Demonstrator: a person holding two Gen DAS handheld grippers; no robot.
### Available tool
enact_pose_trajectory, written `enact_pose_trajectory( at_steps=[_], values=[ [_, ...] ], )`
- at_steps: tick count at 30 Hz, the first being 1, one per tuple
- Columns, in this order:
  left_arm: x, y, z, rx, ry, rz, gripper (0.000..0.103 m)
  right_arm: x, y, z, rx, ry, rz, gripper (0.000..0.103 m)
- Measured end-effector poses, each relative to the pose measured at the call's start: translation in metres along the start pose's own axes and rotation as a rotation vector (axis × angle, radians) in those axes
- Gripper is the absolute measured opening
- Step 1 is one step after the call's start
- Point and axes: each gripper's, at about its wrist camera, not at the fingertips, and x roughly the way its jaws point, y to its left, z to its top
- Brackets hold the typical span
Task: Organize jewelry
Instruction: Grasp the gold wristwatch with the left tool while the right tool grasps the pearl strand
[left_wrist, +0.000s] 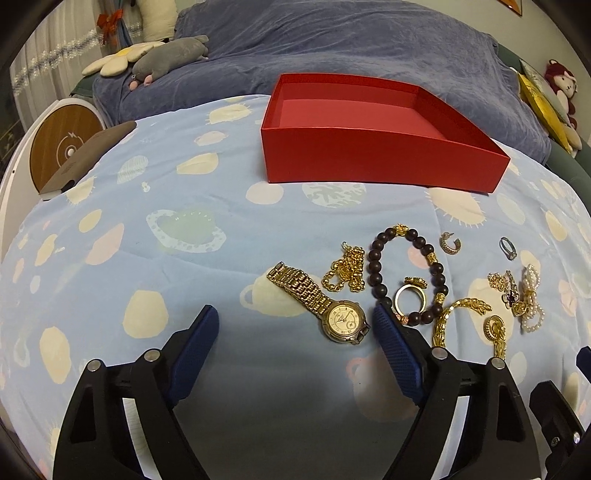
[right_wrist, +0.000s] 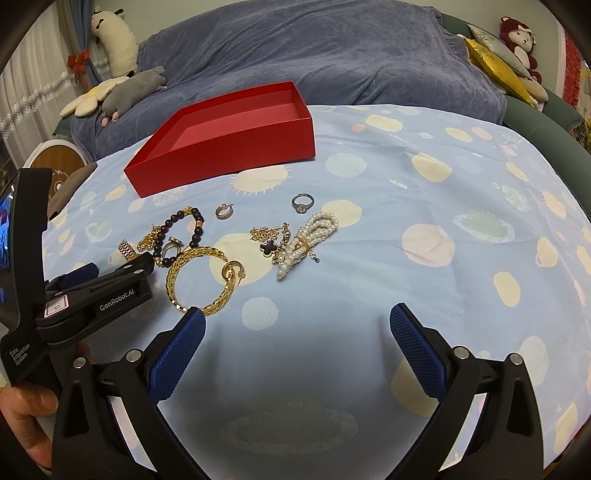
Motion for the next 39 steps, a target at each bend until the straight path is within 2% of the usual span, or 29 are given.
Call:
enact_pose_trajectory(
  at_steps=[6,10,11,14,20,27,33,35,37,39],
  values=[
    [-0.008,-0.002,-0.006,0.045,-0.021,-0.041,0.048,0.000,-0.002,0.001,0.011,-0.003,-0.003,0.098],
    [-0.011,0.005,-0.006,0.039,-0.024,-0.073,0.022,-0.001,-0.003,0.002,0.013,-0.005,-0.001,0.098],
    [-0.012,0.008,-0.006,0.032,-0.021,-0.085,0.019,-0.001,-0.003,0.002,0.013,-0.005,0.000,0.098],
    [-0.013,0.016,-0.005,0.008,-0.009,-0.130,0.019,-0.001,-0.004,0.003,0.016,-0.006,-0.001,0.098],
    [-0.018,0.022,-0.008,-0.001,-0.007,-0.169,0.019,0.001,-0.002,0.006,0.019,-0.001,0.002,0.098],
    [-0.030,0.028,-0.005,-0.016,-0.021,-0.199,0.019,0.006,-0.004,0.013,0.026,-0.005,-0.001,0.098],
    [-0.028,0.028,-0.004,-0.031,-0.011,-0.192,0.019,0.019,-0.016,0.028,0.062,-0.006,-0.005,0.096],
    [-0.027,0.028,-0.004,-0.039,-0.004,-0.192,0.019,0.024,-0.019,0.031,0.078,0.005,-0.004,0.080],
    [-0.026,0.029,-0.004,-0.039,-0.001,-0.192,0.019,0.031,-0.023,0.033,0.107,0.026,0.021,0.071],
    [-0.026,0.029,-0.004,-0.039,-0.001,-0.193,0.019,0.036,-0.025,0.033,0.127,0.043,0.044,0.069]
  ],
)
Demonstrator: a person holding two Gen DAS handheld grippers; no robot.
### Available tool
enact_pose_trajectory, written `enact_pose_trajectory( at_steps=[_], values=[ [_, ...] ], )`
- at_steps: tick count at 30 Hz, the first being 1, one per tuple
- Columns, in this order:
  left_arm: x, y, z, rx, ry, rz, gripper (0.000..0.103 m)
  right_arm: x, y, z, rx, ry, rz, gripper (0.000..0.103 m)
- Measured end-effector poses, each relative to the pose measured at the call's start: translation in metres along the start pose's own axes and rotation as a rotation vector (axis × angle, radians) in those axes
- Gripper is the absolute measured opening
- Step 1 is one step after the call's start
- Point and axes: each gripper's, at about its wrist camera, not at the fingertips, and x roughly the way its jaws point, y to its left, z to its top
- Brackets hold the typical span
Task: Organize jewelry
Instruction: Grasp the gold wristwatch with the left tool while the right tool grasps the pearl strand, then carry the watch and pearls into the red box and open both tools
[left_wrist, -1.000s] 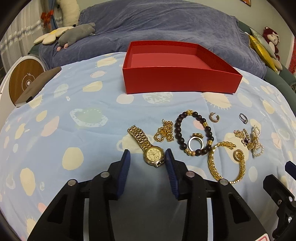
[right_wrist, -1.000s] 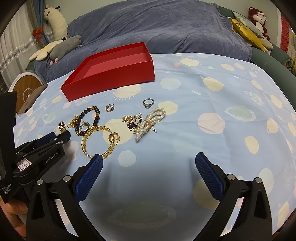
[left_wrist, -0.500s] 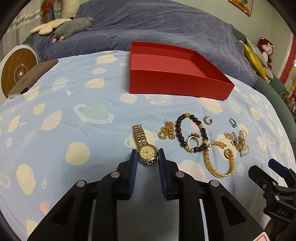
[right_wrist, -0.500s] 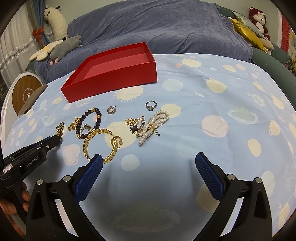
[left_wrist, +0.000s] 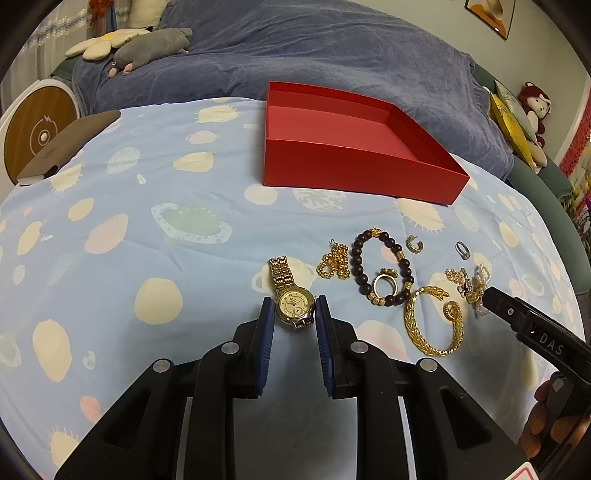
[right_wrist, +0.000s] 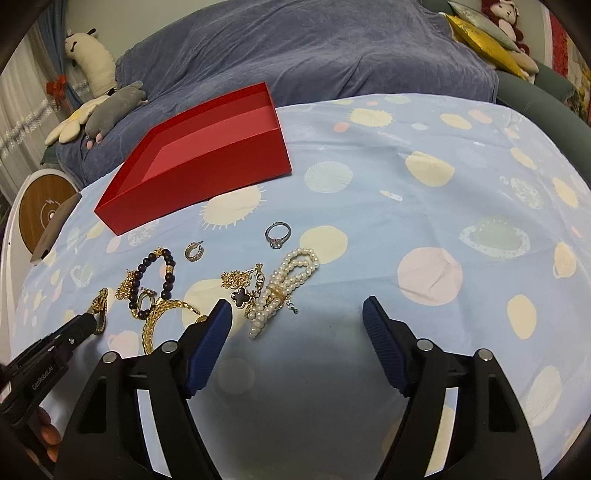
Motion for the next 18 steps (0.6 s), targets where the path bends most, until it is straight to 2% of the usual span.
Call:
enact_pose_trajectory(
  at_steps=[6,9,11,18],
  values=[
    [0.001,-0.001,0.000,0.006,0.004,-0.005,0.019,0.007,0.010,0.000,-0.039,0.007,-0.001,0.051],
    [0.002,0.000,-0.001,0.007,0.007,-0.006,0.019,0.007,0.010,-0.002,-0.051,0.006,0.003,0.035],
    [0.002,0.000,-0.001,0.007,0.005,-0.006,0.019,0.005,0.008,-0.003,-0.044,0.010,0.027,0.015],
    [-0.003,0.000,-0.001,0.006,-0.012,-0.011,0.019,-0.015,0.000,-0.006,-0.030,-0.027,0.061,0.011]
  ],
)
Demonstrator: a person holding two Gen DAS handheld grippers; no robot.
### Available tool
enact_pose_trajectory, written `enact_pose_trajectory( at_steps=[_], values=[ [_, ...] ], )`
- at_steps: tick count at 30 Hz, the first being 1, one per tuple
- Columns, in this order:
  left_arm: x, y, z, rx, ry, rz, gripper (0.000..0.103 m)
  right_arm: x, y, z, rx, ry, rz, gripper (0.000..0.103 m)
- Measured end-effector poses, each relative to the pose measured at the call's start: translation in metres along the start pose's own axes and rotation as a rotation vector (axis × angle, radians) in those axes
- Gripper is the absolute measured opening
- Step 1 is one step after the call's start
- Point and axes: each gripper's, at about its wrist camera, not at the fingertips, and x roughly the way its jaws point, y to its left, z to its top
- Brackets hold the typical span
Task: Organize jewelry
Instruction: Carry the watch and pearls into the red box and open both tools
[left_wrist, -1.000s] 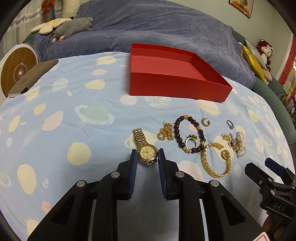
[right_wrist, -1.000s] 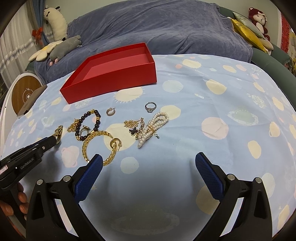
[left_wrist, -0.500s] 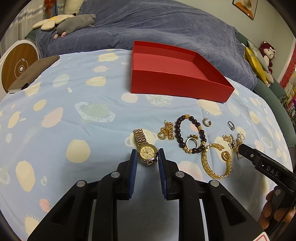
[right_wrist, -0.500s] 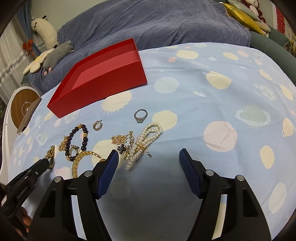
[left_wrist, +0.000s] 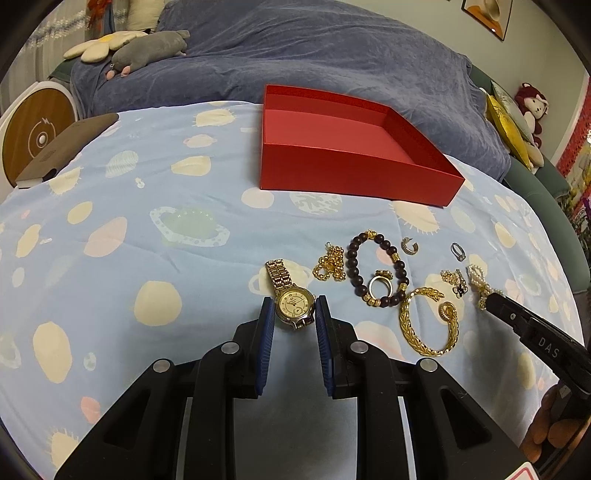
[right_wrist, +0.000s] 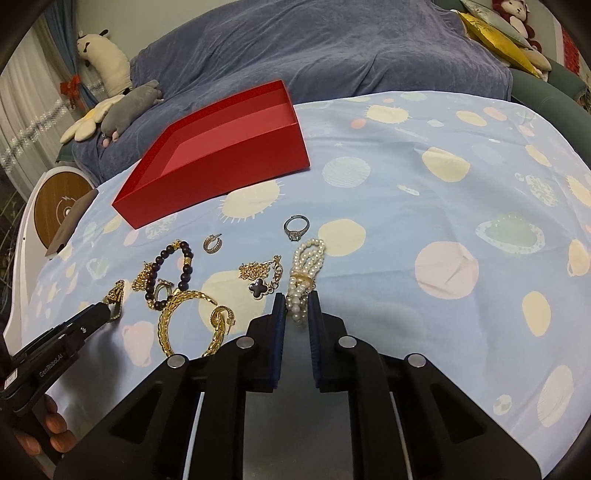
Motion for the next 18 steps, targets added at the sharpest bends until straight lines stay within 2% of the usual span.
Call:
enact_pose_trajectory(
  at_steps=[10,13,18],
  values=[
    [-0.028,-0.003,0.011,-0.018,-0.039,-0.042,0.019,-0.039,0.003,0.014,0.013,-0.058,0.082,0.011],
    [-0.038,-0.008,0.028,-0.014,-0.048,-0.070,0.019,-0.047,0.014,0.031,-0.016,-0.056,0.118,0.011],
    [-0.049,-0.020,0.079,0.042,-0.126,-0.055,0.019,-0.039,0.029,0.085,-0.077,-0.067,0.152,0.011]
  ],
)
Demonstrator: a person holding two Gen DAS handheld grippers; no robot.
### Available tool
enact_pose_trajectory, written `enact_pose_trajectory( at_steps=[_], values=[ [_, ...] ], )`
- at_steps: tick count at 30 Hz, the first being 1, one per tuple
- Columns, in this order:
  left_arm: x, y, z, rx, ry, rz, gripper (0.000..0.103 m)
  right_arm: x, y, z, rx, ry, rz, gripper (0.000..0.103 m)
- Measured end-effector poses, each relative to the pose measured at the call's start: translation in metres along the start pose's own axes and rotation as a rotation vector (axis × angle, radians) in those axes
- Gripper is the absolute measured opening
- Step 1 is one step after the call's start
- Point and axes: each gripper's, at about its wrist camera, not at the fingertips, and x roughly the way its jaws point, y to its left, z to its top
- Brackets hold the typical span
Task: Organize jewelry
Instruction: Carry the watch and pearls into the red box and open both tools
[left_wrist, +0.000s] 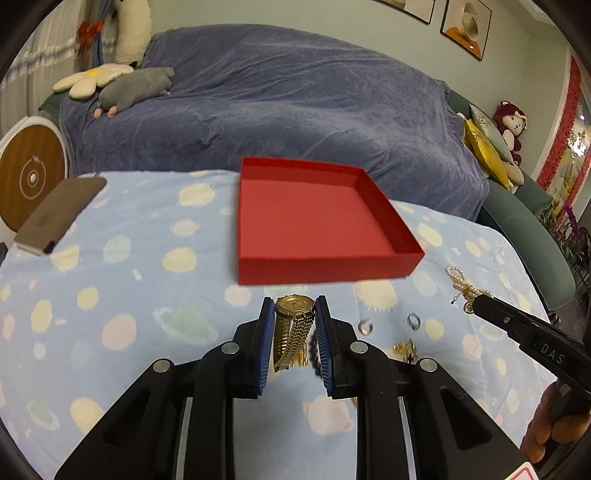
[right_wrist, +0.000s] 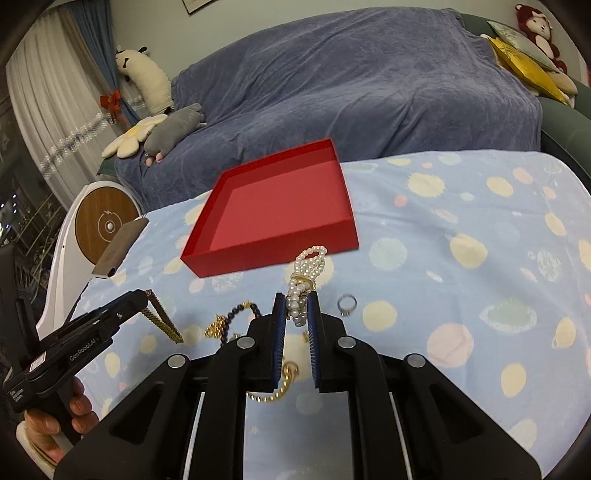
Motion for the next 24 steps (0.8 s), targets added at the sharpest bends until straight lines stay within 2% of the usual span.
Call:
enact_pose_trajectory(
  at_steps=[6,12,17,24],
  values=[
    [0.033,-0.007,0.072,0.030,-0.059,0.009,0.019,0.048,0.006,0.070,-0.061,-0.024,0.015,0.011],
    [0.101,0.000,0.126,0.022,-0.059,0.033,0.019,0.114,0.011,0.121,-0.093,-0.010,0.023,0.011],
    [0.155,0.008,0.149,0.023,-0.016,0.034,0.019,0.172,0.009,0.144,-0.113,0.049,0.014,0.011],
    [0.205,0.017,0.157,0.019,0.026,0.054,0.019,0.226,-0.006,0.153,-0.092,0.140,-0.007,0.011]
  ],
)
